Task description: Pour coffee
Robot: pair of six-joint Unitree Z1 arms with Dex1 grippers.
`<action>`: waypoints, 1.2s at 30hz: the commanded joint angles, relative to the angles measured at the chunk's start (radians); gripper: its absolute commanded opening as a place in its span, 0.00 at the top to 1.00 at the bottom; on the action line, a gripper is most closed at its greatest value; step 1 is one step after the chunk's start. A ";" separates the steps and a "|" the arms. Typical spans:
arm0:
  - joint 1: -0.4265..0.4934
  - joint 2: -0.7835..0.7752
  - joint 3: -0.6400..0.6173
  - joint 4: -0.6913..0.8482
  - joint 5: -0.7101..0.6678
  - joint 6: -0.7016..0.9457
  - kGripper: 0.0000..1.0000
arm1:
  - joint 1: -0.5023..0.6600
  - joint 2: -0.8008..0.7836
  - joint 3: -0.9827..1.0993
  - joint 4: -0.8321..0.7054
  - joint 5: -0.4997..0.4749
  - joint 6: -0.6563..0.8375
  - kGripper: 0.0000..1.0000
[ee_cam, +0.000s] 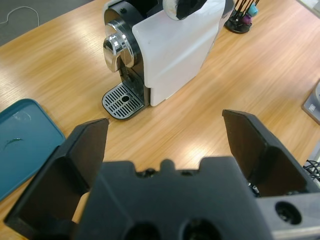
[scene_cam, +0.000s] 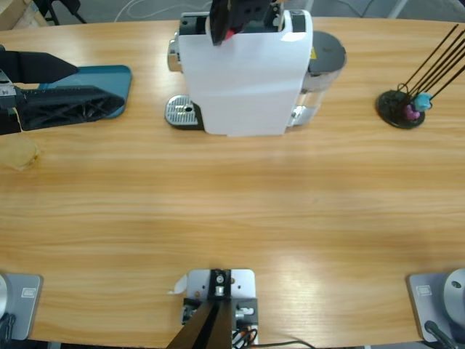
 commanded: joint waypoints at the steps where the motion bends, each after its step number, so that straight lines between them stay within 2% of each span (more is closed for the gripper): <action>1: -0.005 0.023 0.051 0.006 0.015 -0.002 0.00 | 0.041 0.062 -0.379 0.015 -0.104 -0.043 1.00; 5: -0.005 0.027 0.070 0.005 0.015 -0.002 0.00 | 0.044 0.059 -0.401 -0.053 -0.124 -0.066 1.00; 10: -0.005 0.031 0.084 0.000 0.015 -0.002 0.00 | 0.044 0.054 -0.426 -0.167 -0.089 -0.120 1.00; 14: -0.005 0.024 0.090 0.000 0.015 -0.003 0.00 | 0.044 0.064 -0.425 -0.109 -0.151 -0.100 1.00; 20: -0.012 0.018 0.097 0.000 0.015 -0.005 0.00 | 0.044 0.079 -0.425 -0.099 -0.221 -0.017 1.00; 32: -0.033 0.022 0.122 -0.003 0.015 -0.015 0.00 | 0.044 0.068 -0.438 -0.150 -0.228 0.202 1.00; 36: -0.033 0.025 0.124 -0.004 0.015 -0.015 0.00 | 0.044 0.059 -0.437 -0.157 -0.225 0.218 1.00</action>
